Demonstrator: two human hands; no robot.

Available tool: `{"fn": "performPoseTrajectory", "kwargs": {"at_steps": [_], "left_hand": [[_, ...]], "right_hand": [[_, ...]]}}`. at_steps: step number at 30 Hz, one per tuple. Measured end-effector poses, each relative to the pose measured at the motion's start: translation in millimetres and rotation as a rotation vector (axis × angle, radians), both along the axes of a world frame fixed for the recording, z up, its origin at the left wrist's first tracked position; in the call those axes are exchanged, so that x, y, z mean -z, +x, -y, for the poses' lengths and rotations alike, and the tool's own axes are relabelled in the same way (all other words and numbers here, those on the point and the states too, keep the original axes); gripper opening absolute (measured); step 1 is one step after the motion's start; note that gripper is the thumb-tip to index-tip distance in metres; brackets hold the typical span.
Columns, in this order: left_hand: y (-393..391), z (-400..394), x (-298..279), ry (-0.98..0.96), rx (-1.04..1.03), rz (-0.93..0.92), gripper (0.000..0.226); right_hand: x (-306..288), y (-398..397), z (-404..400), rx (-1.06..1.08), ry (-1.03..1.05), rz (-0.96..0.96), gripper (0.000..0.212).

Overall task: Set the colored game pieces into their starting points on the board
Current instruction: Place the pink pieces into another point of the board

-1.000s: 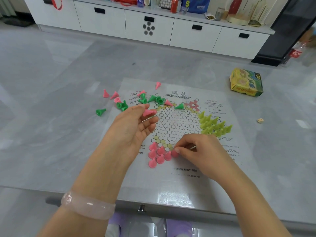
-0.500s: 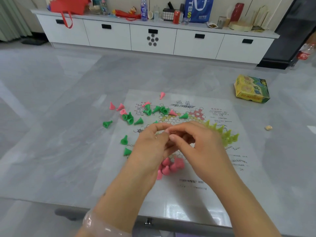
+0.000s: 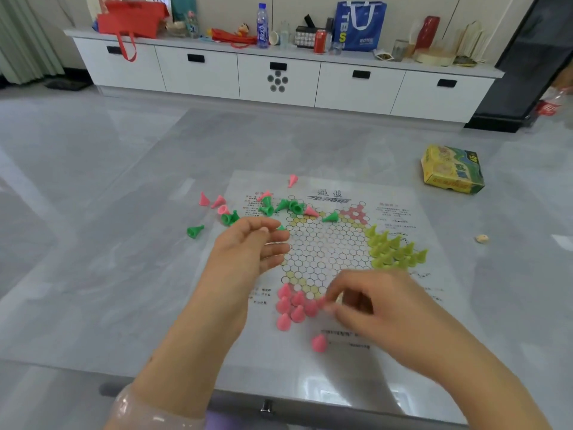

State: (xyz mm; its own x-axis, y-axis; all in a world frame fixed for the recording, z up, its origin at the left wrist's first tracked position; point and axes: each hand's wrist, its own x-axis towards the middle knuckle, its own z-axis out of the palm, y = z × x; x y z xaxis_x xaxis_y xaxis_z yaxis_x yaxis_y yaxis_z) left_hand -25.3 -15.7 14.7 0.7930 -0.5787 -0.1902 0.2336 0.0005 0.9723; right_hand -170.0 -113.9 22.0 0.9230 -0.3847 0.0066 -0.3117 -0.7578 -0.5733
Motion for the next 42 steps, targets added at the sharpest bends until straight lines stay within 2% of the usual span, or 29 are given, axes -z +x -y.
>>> {"fn": "performPoseTrajectory", "kwargs": {"at_steps": [4,8,11,12,14,16,18,20,22,24,27,31,33,35,38,42], "left_hand": [[10.8,-2.4,1.4,0.021,-0.05,0.03,0.03],[23.6,-9.7,10.0,0.071,-0.096,0.09,0.03],[45.9,-15.9,10.6,0.116,-0.204,0.193,0.031],[57.6,-16.3,10.5,0.175,-0.263,0.274,0.03],[86.2,-12.4,11.0,0.407,-0.306,0.554,0.024],[118.7,-2.9,15.6,0.685,-0.151,0.837,0.027],[146.2,7.1,22.8,0.885,0.103,0.996,0.036],[161.9,13.1,25.9,0.994,0.317,1.001,0.04],[170.1,15.8,27.8,1.038,0.427,0.97,0.038],[175.0,17.9,30.7,1.069,0.479,0.992,0.033],[175.2,25.2,29.9,1.004,0.565,1.018,0.026],[170.1,33.4,22.6,0.992,0.682,0.958,0.033],[172.0,32.5,24.8,1.053,0.717,1.023,0.026],[175.1,30.8,29.6,1.097,0.707,1.127,0.017],[177.0,28.0,39.6,1.124,0.622,1.26,0.025],[175.4,29.3,48.5,1.138,0.494,1.299,0.031]], "right_hand": [[17.1,-5.7,-18.5,-0.127,-0.085,-0.222,0.018],[26.5,3.8,-17.2,-0.152,-0.039,-0.204,0.009],[19.5,6.7,-10.3,-0.152,-0.003,-0.097,0.008],[16.2,6.8,-8.6,-0.142,0.013,-0.054,0.008],[11.5,7.8,-6.7,-0.132,0.041,-0.009,0.007],[10.1,9.6,-7.2,-0.15,0.04,0.008,0.005],[9.4,12.1,-8.1,-0.168,0.051,0.026,0.005],[10.5,13.7,-7.5,-0.178,0.046,0.051,0.012],[12.3,15.2,-4.7,-0.16,0.03,0.054,0.015],[14.3,17.6,-2.5,-0.156,0.026,0.058,0.016],[15.0,20.7,-3.7,-0.162,0.038,0.059,0.02],[21.7,20.3,-4.8,-0.139,0.01,0.075,0.051],[23.2,19.2,-4.5,-0.127,0.005,0.077,0.054],[19.7,18.9,-5.8,-0.13,0.011,0.06,0.048],[14.2,19.2,-6.8,-0.144,0.022,0.039,0.014],[10.1,18.0,-5.7,-0.144,0.024,0.042,0.01]]}}
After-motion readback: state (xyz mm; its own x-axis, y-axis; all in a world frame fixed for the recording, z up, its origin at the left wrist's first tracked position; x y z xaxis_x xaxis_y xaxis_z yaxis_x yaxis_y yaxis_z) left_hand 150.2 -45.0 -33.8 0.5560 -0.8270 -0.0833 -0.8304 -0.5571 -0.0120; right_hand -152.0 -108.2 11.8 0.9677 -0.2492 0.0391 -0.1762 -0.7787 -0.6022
